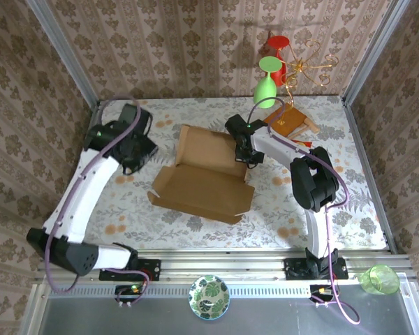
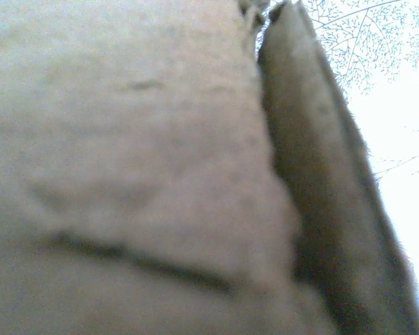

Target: Fold the paper box

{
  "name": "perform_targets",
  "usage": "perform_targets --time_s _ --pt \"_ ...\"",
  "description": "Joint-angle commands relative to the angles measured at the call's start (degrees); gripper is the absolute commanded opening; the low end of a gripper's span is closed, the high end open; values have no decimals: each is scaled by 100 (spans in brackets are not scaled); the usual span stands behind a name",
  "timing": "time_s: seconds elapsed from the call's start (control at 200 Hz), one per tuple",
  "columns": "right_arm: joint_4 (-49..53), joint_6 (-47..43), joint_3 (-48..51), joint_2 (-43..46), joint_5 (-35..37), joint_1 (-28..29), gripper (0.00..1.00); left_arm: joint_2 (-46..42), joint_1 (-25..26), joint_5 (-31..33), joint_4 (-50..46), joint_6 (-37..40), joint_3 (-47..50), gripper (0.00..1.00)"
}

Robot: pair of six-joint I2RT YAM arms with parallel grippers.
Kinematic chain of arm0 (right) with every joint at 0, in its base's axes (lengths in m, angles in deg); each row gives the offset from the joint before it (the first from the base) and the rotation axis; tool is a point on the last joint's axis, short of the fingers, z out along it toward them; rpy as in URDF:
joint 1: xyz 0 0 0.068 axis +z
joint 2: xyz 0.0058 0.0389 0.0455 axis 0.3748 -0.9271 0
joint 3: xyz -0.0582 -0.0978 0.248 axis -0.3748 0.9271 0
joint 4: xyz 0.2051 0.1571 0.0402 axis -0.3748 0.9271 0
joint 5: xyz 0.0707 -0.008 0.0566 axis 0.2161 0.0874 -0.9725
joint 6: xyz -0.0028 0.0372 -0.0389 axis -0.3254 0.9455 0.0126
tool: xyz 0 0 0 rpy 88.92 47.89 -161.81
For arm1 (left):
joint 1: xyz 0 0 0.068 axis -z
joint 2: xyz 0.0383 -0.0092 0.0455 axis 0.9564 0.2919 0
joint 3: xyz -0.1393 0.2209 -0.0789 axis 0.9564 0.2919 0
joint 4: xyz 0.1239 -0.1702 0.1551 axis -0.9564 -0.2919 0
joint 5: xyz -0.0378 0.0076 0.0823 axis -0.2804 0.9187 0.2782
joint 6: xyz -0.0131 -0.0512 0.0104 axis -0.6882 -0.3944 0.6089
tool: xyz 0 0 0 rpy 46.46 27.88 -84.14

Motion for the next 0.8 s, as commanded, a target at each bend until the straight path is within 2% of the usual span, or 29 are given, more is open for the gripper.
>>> perform_targets --time_s 0.0,0.175,0.355,0.59,0.795 --pt "-69 437 44 119 -49 -15 0 -513 375 -628 -665 -1709 822 43" --pt "-128 563 52 55 -170 -23 0 -829 763 -1100 -255 -2594 1741 51" --pt "-153 596 33 -6 -295 -23 0 -935 1017 -1271 1061 -3398 2713 53" --pt "-197 595 76 -16 -400 -43 0 -341 1029 -1152 1453 -3284 2747 55" --pt "-198 623 96 -12 -430 -50 0 22 1029 -994 1758 -3226 2692 53"
